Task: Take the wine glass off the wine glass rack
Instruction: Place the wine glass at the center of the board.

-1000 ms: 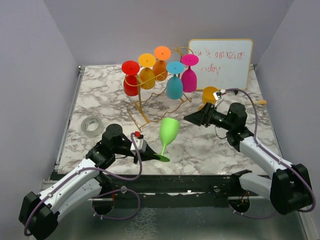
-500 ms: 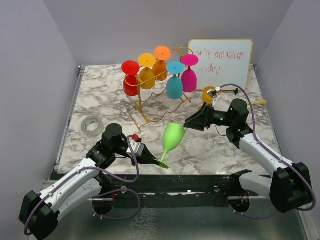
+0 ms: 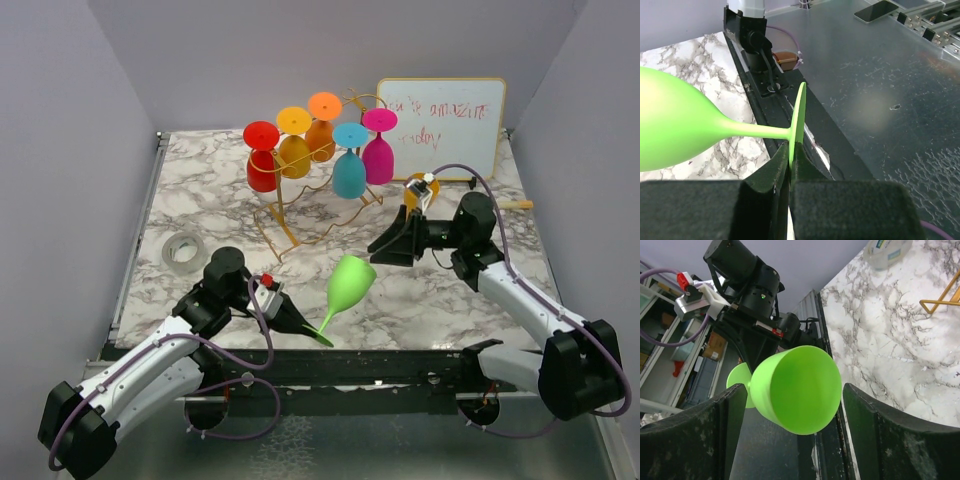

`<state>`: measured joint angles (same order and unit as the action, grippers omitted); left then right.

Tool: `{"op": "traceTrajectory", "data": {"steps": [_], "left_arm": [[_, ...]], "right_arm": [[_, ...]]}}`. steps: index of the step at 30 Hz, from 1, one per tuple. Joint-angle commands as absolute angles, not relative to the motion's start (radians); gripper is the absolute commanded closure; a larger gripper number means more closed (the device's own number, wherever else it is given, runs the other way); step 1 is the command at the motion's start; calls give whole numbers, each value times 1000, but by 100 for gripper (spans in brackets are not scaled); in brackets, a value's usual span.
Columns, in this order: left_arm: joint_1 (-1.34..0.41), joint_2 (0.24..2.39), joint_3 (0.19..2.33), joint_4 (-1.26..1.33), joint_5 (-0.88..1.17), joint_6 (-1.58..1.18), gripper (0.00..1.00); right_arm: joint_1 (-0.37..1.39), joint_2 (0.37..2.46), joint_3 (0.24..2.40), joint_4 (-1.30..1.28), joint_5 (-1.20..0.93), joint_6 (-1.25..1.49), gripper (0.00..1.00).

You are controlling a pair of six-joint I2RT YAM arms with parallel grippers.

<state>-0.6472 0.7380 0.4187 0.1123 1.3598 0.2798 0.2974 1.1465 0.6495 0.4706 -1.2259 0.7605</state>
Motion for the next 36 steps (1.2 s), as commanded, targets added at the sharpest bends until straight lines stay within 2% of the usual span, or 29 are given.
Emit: {"op": "traceTrajectory", "data": {"steps": [1,11,16,21,28,36], "left_arm": [[-641,731,448,141,1421,313,100],[-641,751,440,133,1367,304,100],[-640,740,439,130,1360,309,100],[-641,736,437,129,1363,310,100],[-641,751,440,124,1365,309,100],[-641,754,440,123,1365,310,100]], "right_arm": [[321,1189,672,480,-1290,763,21],[415,1194,667,560,-1286,819,35],[465,1225,684,585,-1356,815,56],[469,1202,680,663,-1371,864,60],[469,1184,686,640,-1400,854,75],[469,1173,687,632,-1394,859,86]]}}
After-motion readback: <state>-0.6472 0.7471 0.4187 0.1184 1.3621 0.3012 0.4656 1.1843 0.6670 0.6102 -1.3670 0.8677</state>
